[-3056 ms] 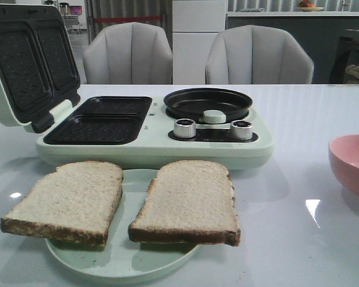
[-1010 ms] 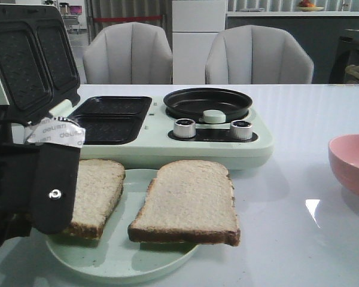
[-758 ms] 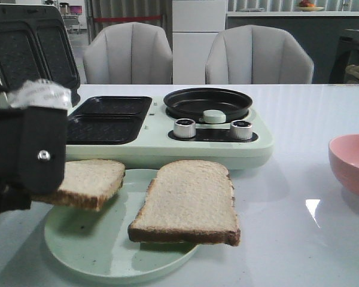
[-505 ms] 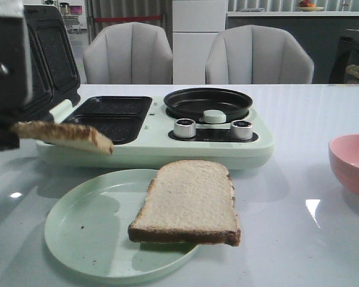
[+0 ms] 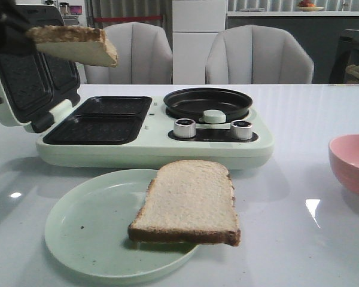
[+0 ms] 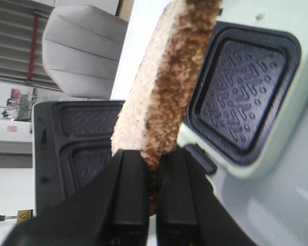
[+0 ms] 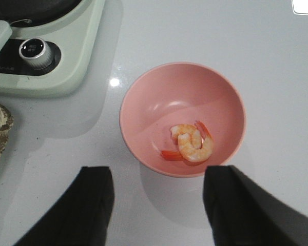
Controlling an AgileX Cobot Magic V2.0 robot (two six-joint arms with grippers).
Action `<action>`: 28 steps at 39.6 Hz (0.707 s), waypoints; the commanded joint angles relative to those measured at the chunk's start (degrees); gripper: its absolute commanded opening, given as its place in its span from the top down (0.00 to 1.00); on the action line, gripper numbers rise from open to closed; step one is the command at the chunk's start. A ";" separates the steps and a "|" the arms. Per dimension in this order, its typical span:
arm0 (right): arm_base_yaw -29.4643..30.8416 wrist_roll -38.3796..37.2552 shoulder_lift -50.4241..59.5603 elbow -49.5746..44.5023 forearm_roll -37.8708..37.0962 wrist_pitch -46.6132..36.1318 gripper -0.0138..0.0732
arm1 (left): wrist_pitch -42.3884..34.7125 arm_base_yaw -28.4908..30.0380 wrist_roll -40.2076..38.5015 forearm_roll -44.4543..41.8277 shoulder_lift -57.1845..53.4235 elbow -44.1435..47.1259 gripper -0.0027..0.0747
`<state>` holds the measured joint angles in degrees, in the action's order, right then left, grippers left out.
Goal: Make breakfast with bread and shrimp
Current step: 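Lift the bread with the left gripper onto the sandwich maker plate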
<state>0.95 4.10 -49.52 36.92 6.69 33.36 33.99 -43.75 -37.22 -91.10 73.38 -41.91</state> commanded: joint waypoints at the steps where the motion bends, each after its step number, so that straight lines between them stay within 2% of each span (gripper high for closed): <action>1: 0.29 0.33 0.22 1.95 0.34 -3.98 0.27 | -2.59 2.90 -0.42 -3.69 3.73 -6.36 0.84; 17: 0.29 0.33 0.22 1.95 0.34 -3.98 0.27 | -10.06 13.46 1.81 -4.91 25.52 -29.67 0.84; 28: 0.29 0.33 0.22 1.95 0.34 -3.98 0.27 | -11.25 17.56 2.25 -4.91 35.31 -38.85 0.84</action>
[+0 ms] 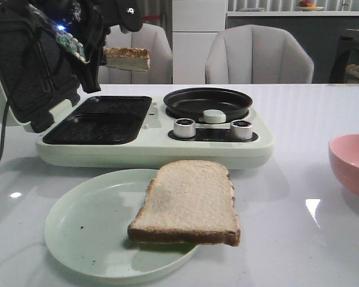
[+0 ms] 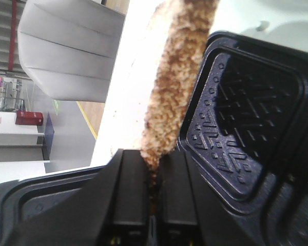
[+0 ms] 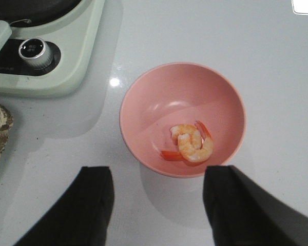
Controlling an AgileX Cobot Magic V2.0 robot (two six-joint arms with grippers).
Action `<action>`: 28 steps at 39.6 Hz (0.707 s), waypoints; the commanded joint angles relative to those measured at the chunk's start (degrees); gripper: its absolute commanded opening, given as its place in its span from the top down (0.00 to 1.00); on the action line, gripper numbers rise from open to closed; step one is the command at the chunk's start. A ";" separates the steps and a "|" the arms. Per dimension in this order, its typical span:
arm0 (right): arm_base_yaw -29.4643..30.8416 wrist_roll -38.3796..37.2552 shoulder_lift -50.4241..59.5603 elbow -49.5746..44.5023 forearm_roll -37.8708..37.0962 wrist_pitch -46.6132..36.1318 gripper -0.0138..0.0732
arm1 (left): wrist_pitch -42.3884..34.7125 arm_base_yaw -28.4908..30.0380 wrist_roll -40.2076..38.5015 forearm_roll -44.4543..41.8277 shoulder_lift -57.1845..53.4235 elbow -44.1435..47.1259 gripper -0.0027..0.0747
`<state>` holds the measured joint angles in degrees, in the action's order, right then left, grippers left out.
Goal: Make breakfast with bread and shrimp
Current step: 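Lift the bread with the left gripper onto the sandwich maker plate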
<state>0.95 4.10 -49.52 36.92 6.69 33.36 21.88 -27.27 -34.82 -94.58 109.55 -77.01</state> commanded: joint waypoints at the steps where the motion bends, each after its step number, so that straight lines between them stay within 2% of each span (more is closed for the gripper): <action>1: 0.29 0.33 0.22 1.95 0.34 -3.98 0.27 | 0.44 1.42 -0.15 -1.44 -0.20 -4.32 0.84; 16: 0.29 0.33 0.22 1.95 0.34 -3.98 0.27 | -9.88 6.52 1.59 -1.44 4.65 -7.73 0.83; 28: 0.29 0.33 0.22 1.95 0.34 -3.98 0.27 | -13.66 7.65 1.68 -1.44 4.87 -7.86 0.83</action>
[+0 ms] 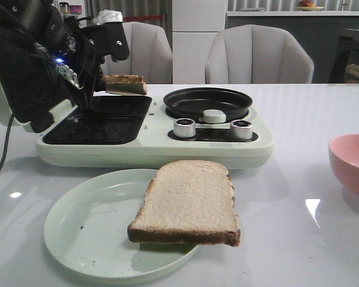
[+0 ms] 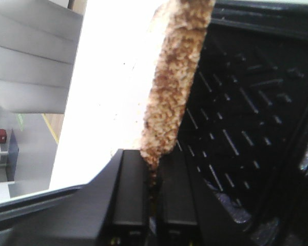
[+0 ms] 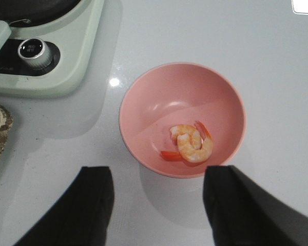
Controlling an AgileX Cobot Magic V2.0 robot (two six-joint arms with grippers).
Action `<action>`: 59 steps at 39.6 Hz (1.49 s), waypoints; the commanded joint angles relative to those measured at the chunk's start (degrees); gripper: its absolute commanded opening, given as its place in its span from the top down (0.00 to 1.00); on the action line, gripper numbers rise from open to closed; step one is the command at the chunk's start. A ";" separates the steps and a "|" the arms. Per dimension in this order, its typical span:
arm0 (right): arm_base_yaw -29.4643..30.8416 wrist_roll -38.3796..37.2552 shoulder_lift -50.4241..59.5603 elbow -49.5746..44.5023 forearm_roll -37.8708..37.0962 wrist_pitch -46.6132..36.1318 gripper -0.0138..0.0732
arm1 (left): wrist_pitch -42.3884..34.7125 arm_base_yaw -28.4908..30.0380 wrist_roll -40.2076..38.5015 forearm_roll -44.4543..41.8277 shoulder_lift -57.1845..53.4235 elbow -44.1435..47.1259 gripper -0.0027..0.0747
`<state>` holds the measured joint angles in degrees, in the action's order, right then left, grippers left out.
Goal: Make breakfast with bread and shrimp
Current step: 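Lift the bread with the left gripper onto the sandwich maker plate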
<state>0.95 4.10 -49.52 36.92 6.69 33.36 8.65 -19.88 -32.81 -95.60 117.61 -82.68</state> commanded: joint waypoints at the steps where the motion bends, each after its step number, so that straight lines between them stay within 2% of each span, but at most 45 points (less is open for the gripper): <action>1: 0.29 0.33 0.22 1.95 0.34 -3.98 0.27 | -0.42 0.26 -0.33 -0.42 -3.19 -2.18 0.83; 8: 0.29 0.33 0.22 1.95 0.34 -3.98 0.27 | 0.56 0.26 -0.33 -0.42 -3.19 -2.18 0.83; 17: 0.29 0.33 0.22 1.95 0.34 -3.98 0.27 | 5.47 0.04 -0.33 -0.42 -3.32 -2.06 0.83; 32: 0.29 0.33 0.22 1.95 0.34 -3.98 0.27 | 5.86 -1.82 -0.33 -0.42 -4.49 1.02 0.82; 37: 0.29 0.33 0.22 1.95 0.34 -3.98 0.27 | 5.96 -1.82 -0.33 -0.42 -4.83 1.02 0.68; 41: 0.29 0.33 0.22 1.95 0.34 -3.98 0.27 | 5.96 -1.82 -0.33 -0.42 -4.92 1.02 0.51; 46: 0.29 0.33 0.22 1.95 0.34 -3.98 0.27 | 5.96 -1.82 -0.44 -0.42 -5.07 1.02 0.39; 59: 0.29 0.33 0.22 1.95 0.34 -3.98 0.27 | 3.03 -1.82 -4.19 -0.42 -9.95 5.35 0.40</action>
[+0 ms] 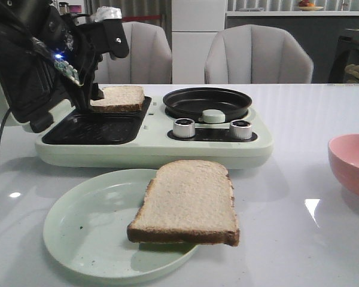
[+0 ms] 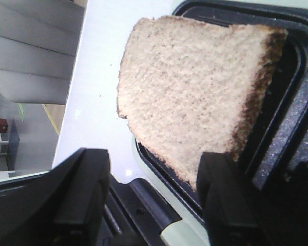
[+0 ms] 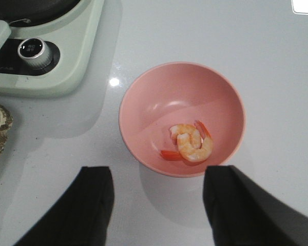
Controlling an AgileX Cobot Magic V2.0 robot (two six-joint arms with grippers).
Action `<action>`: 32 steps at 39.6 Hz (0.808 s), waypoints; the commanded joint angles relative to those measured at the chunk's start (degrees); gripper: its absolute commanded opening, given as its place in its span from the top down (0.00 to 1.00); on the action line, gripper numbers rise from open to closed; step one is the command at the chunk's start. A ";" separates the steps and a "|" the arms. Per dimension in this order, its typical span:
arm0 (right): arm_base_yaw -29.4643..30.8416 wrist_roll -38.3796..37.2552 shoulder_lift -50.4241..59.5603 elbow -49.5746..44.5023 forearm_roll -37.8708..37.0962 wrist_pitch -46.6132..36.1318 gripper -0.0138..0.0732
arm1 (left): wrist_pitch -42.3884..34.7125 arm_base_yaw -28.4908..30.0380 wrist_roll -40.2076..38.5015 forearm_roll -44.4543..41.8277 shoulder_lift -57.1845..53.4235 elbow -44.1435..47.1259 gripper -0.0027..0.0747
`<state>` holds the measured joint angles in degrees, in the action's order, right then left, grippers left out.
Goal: Make breakfast with bread and shrimp
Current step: 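Lift the bread with the left gripper onto the sandwich maker plate, then open the left gripper and withdraw it from the bread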
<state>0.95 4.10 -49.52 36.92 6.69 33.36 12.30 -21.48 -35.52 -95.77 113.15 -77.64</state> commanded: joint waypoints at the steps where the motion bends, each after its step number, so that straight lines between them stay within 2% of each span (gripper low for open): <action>1: 0.29 0.33 0.22 1.95 0.34 -3.98 0.27 | -2.11 -0.23 -2.26 -0.25 -6.48 1.45 0.40; 5: 0.29 0.33 0.22 1.95 0.34 -3.98 0.27 | -5.94 -0.23 -2.72 -0.25 -10.34 6.22 0.40; 9: 0.29 0.33 0.22 1.95 0.34 -3.98 0.27 | -4.96 -1.32 -2.84 -0.25 -13.88 10.33 0.40; 15: 0.29 0.33 0.22 1.95 0.34 -3.98 0.27 | 10.12 -7.68 -11.72 0.64 -19.98 16.86 0.40; 18: 0.29 0.33 0.22 1.95 0.34 -3.98 0.27 | 16.07 -12.22 -12.00 4.87 -23.31 19.68 0.40; 22: 0.29 0.33 0.22 1.95 0.34 -3.98 0.27 | 20.99 -18.48 -10.51 15.10 -27.23 21.65 0.40; 27: 0.29 0.33 0.22 1.95 0.34 -3.98 0.27 | 27.83 -24.45 1.67 37.23 -31.81 22.03 0.40; 32: 0.29 0.33 0.22 1.95 0.34 -3.98 0.27 | 34.72 -28.07 13.23 55.22 -36.51 22.03 0.40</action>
<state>0.95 4.10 -49.52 36.92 6.69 33.36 41.80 -47.50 -29.33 -50.83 81.47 -54.43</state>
